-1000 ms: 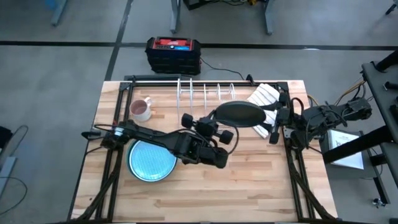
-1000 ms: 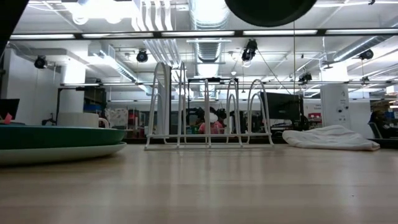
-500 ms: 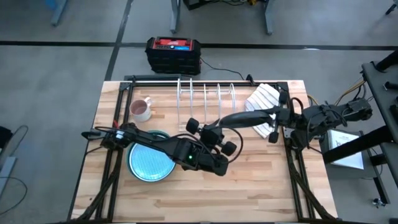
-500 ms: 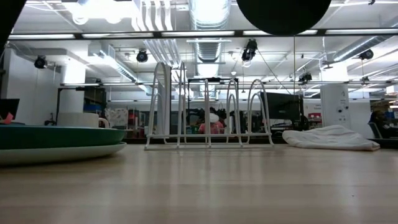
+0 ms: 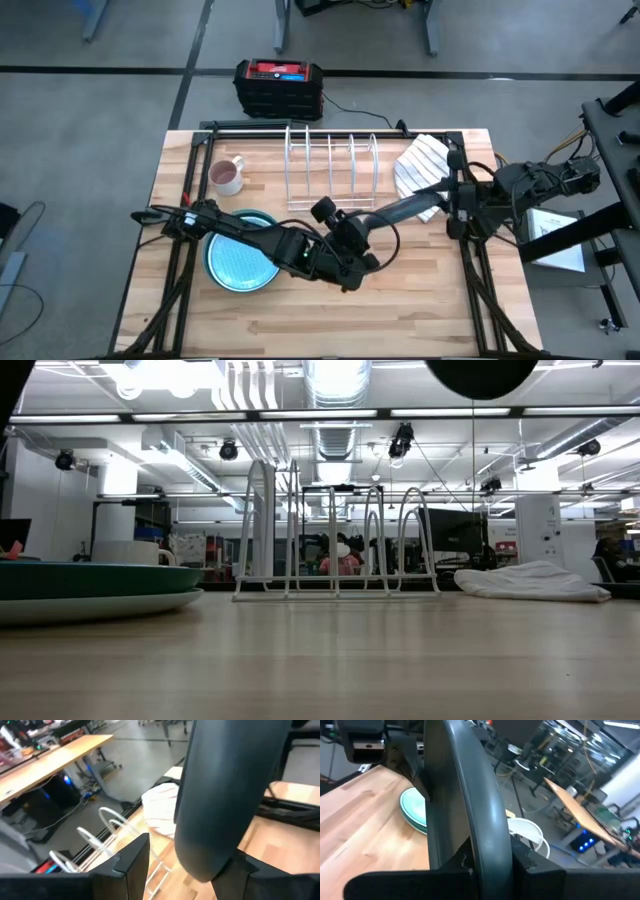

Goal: Sort dishes
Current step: Put the black plate in the dishwasher rack

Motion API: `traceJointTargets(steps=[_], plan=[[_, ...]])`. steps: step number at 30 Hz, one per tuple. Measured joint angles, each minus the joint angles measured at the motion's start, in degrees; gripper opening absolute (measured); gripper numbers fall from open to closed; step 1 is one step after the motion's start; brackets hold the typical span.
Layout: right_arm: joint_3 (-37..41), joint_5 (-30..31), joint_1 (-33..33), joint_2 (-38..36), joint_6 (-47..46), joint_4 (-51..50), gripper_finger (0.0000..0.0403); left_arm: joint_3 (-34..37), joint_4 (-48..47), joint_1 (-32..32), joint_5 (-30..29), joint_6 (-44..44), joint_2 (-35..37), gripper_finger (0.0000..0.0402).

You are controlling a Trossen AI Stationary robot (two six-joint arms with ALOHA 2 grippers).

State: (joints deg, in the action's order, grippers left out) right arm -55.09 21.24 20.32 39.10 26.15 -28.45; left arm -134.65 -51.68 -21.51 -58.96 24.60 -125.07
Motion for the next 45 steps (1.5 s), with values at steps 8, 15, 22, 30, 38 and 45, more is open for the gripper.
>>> traceJointTargets(steps=[8,15,22,30,38,45], plan=[[-3.03,-3.13,-0.11,4.14,5.23,0.18,0.0029,0.44,7.14,-0.45,0.1,-2.47,-0.07,0.013],[-5.04,-1.76,-1.88,6.73,0.58,-0.04,0.0029,0.63,6.18,-0.85,-5.17,0.93,-0.14,0.0022],[-5.73,-1.72,-4.15,6.55,-3.86,0.08,0.0105,0.63,7.2,-2.0,-9.66,7.97,-0.57,0.0022],[-7.6,16.01,-4.32,4.13,-11.59,-2.57,0.018,0.55,2.72,-2.04,-22.11,15.23,-0.57,0.0022],[-7.44,19.53,-4.34,2.94,-26.64,-13.71,0.0209,0.54,2.12,-0.84,-30.91,19.15,-0.56,0.0022],[-6.74,19.48,-4.36,2.87,-33.7,-21.27,0.0206,3.76,1.09,4.76,-30.97,23.25,-0.6,0.0022]])
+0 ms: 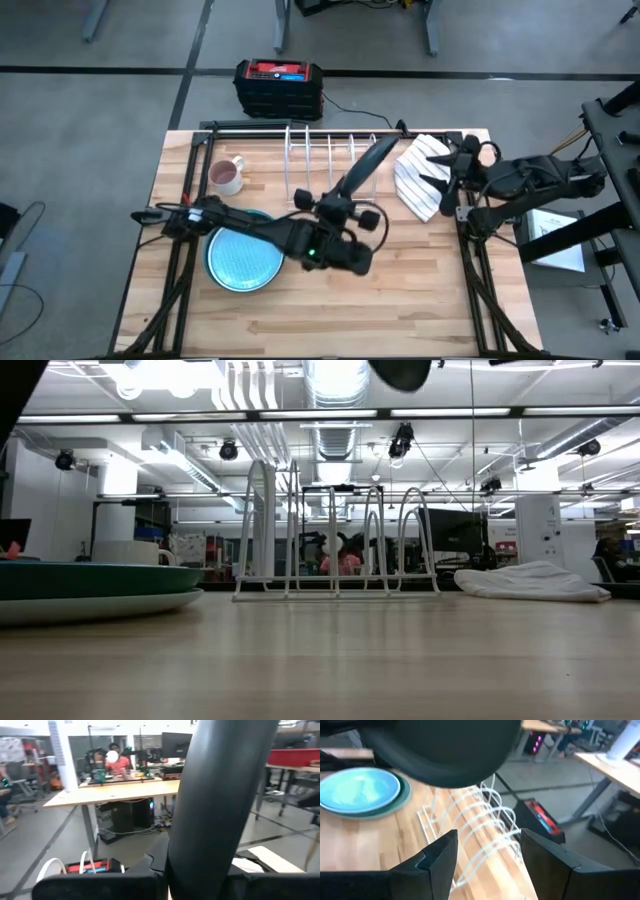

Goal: Sort dishes
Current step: Put the black plate in the dishwasher rack

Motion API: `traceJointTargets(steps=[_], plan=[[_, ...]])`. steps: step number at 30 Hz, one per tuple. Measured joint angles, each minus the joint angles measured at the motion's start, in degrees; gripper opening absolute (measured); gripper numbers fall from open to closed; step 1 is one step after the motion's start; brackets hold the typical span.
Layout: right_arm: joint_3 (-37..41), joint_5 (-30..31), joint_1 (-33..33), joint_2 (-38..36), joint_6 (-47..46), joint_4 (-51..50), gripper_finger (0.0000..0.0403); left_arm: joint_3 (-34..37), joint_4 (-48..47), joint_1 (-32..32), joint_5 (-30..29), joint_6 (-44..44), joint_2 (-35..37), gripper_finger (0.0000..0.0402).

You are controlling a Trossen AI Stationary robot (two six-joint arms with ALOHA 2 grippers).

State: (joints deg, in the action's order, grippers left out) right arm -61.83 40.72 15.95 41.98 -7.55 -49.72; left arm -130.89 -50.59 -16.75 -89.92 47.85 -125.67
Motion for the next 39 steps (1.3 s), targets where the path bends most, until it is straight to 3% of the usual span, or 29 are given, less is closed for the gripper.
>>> traceJointTargets(steps=[11,16,31,39], plan=[[0.21,-0.06,0.03,-1.07,-2.97,-2.53,0.0204,7.54,2.14,5.91,-0.07,15.96,-0.01,0.0022],[0.4,-0.07,0.03,-1.07,-2.95,-2.72,0.0206,12.46,6.06,7.21,0.24,18.54,-0.15,0.0022],[4.62,-0.14,0.03,-1.88,-2.95,-3.67,0.0204,22.77,23.32,9.02,-0.14,12.99,-0.04,0.0022],[5.11,-0.14,0.03,-2.27,-2.97,-3.66,0.0208,22.97,27.39,9.42,-0.18,10.89,-1.54,0.0023]])
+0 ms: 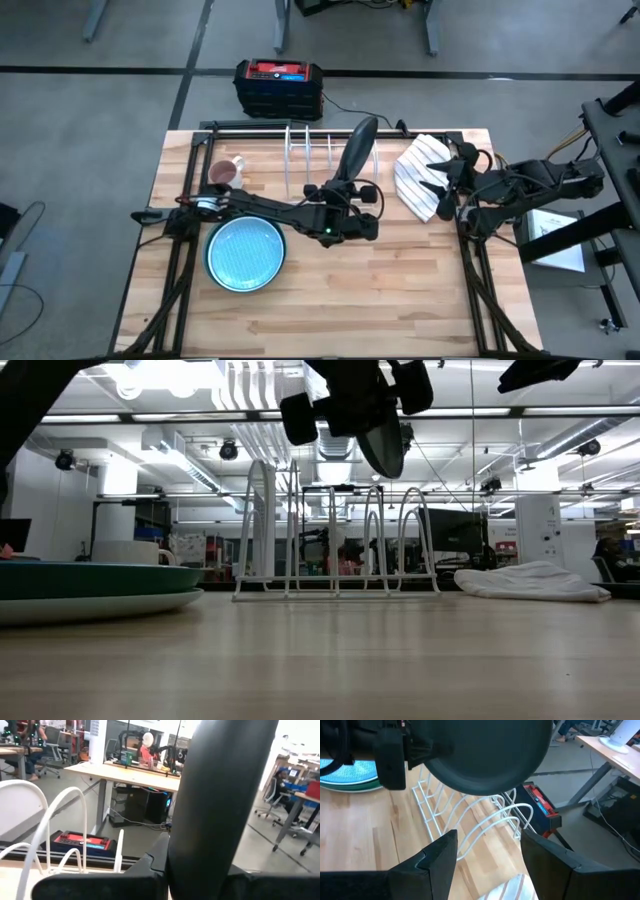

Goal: Sort dishes
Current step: Put the black plate in the dishwasher rack

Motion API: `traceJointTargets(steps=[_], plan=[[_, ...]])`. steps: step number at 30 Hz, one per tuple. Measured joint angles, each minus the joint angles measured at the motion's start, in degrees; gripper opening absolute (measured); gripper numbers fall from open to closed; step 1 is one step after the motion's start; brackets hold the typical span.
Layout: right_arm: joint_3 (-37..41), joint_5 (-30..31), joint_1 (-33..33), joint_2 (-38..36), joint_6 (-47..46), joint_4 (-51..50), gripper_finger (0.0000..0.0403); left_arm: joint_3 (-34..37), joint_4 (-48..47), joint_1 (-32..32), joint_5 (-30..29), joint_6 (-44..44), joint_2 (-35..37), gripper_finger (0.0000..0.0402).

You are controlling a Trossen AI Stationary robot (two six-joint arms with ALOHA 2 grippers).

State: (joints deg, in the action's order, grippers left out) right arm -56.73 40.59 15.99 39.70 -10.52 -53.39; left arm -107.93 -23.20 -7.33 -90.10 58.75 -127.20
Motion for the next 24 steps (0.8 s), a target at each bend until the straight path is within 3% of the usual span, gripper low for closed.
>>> traceJointTargets(steps=[9,21,24], plan=[[1.08,0.0,-0.02,-0.12,-0.02,0.01,0.0206,-4.24,1.07,0.27,-0.37,-2.1,-5.63,0.0024],[3.94,-0.01,-0.02,-0.68,-1.85,-0.04,0.0206,-26.67,-3.25,1.24,-0.08,-17.12,-17.0,0.0025],[4.21,-0.01,-0.02,-0.73,-2.53,-0.4,0.0208,-25.36,-2.3,1.37,-0.5,-16.95,-17.02,0.0022]])
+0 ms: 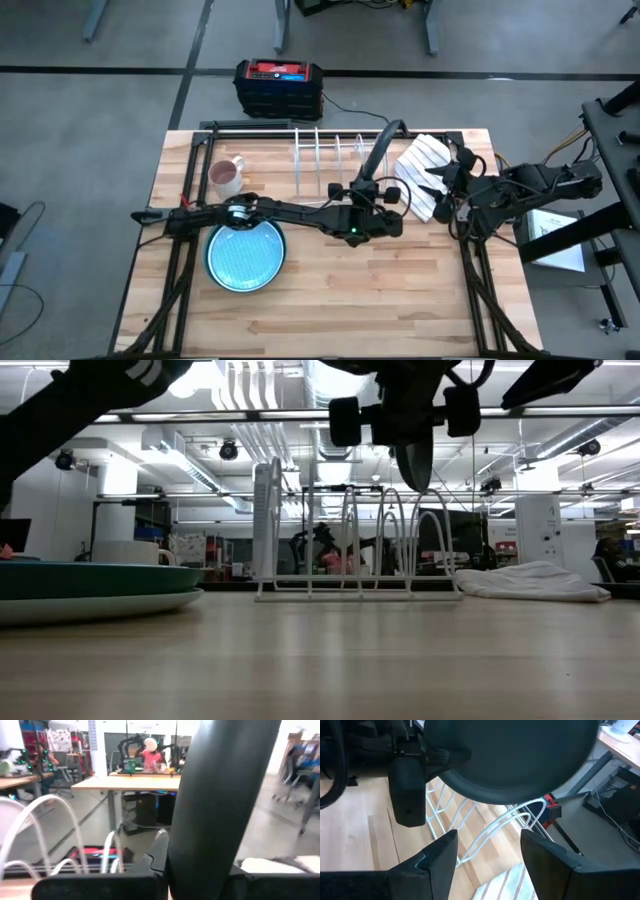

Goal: Sort dishes
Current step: Put the black plate in the dishwasher rack

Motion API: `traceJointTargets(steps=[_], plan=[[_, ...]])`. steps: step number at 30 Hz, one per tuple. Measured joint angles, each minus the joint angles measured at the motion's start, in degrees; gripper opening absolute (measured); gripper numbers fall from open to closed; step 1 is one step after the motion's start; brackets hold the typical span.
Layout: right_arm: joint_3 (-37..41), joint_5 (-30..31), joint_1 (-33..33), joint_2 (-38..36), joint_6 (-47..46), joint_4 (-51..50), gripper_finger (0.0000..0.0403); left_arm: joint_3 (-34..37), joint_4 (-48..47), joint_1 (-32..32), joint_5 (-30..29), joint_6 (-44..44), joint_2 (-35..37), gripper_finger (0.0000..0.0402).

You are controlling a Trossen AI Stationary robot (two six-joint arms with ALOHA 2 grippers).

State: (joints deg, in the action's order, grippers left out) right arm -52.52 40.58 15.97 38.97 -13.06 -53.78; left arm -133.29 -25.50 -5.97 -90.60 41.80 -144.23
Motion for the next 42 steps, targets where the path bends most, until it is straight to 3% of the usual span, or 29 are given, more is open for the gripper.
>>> traceJointTargets(steps=[5,22,26,42], plan=[[0.64,0.0,0.02,-0.89,-0.08,-0.25,0.021,1.22,-3.07,0.09,0.81,5.93,0.16,0.0022],[3.36,-0.04,0.01,-3.31,-1.94,-0.21,0.0207,1.96,-7.5,0.07,0.26,3.98,0.38,0.0022],[3.59,-0.04,0.02,-3.29,-2.03,-0.16,0.0208,2.02,-7.75,0.16,0.42,7.6,0.43,0.0022],[3.59,-0.04,0.0,-3.33,-2.8,0.05,0.0212,-1.57,-8.56,0.98,0.86,6.8,0.79,0.0022]])
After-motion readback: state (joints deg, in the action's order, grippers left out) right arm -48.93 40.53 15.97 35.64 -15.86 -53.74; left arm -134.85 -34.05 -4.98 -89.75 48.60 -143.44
